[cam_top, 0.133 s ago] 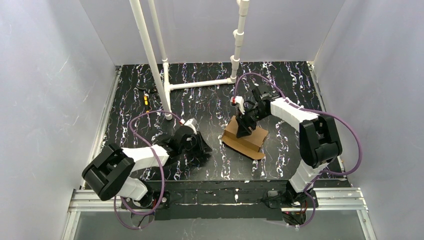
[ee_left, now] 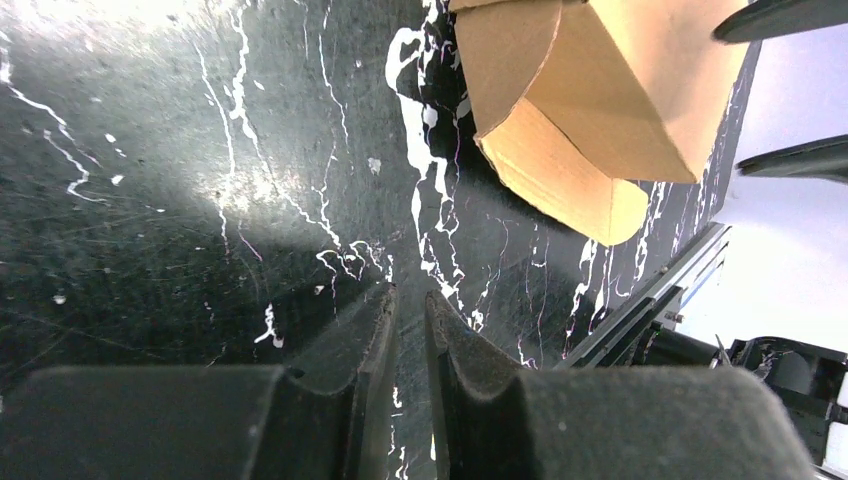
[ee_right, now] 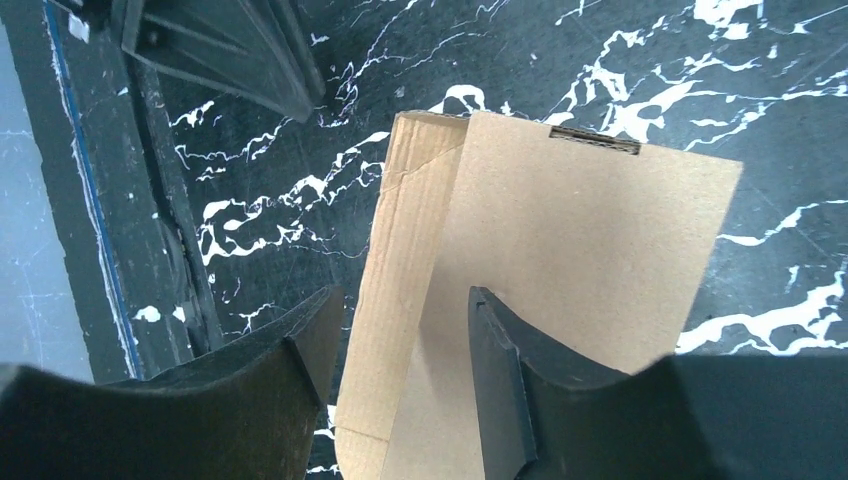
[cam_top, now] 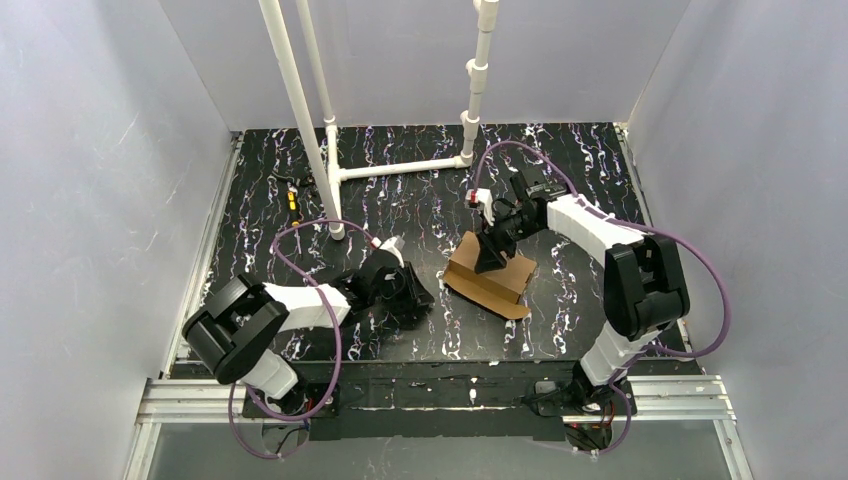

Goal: Fold the paper box

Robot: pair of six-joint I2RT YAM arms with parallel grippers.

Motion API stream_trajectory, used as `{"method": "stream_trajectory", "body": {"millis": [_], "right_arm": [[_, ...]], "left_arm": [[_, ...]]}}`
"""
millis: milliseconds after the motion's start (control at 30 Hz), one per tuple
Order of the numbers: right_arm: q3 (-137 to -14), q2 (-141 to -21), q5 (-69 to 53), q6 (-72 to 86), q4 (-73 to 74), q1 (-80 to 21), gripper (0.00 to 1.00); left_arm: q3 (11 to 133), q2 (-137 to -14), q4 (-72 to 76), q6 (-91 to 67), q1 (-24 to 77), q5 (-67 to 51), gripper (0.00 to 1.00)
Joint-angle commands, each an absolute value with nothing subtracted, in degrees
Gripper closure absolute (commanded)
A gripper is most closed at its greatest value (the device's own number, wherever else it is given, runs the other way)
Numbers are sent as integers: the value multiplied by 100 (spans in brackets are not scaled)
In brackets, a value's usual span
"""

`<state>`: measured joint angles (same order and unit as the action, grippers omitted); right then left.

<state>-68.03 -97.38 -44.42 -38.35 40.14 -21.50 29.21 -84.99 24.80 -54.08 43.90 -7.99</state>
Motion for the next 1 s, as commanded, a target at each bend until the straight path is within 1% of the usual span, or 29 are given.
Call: {"method": "stream_trajectory", "body": {"millis": [0, 133, 300, 367, 467, 567, 700, 967], "right_arm": [[-6821, -9436, -4589, -3732, 3922, -2083, 42], [-6795, -9293, -4195, -3430, 3582, -2027, 42], [-6561, -9074, -3585, -2624, 2855, -1493, 43], [-6365, -9060, -3346, -2468, 2537, -1386, 43], [-6381, -9250, -3078, -2461, 2580, -1325, 44], [-6396, -9378, -3025, -2434, 2607, -1310, 44], [-6363, -9499, -3149, -2361, 2590, -1276, 45], [-6305, -9789, -3830, -2260, 2736, -1266, 54]], "left_arm": [[3091, -8578, 2676, -5559, 4511, -725, 85], [3134, -8605, 2730, -5591, 4520, -802, 84], [3165, -8829, 2839, -5981, 4665, -699, 87], [3222, -9014, 2880, -6176, 4735, -664, 92], [3364, -9326, 2938, -6416, 4875, -642, 97], [3437, -9595, 3024, -6591, 4940, -646, 100], [3579, -9955, 3203, -6718, 4965, -753, 100], [3851, -10478, 3791, -7014, 4939, -814, 100]]}}
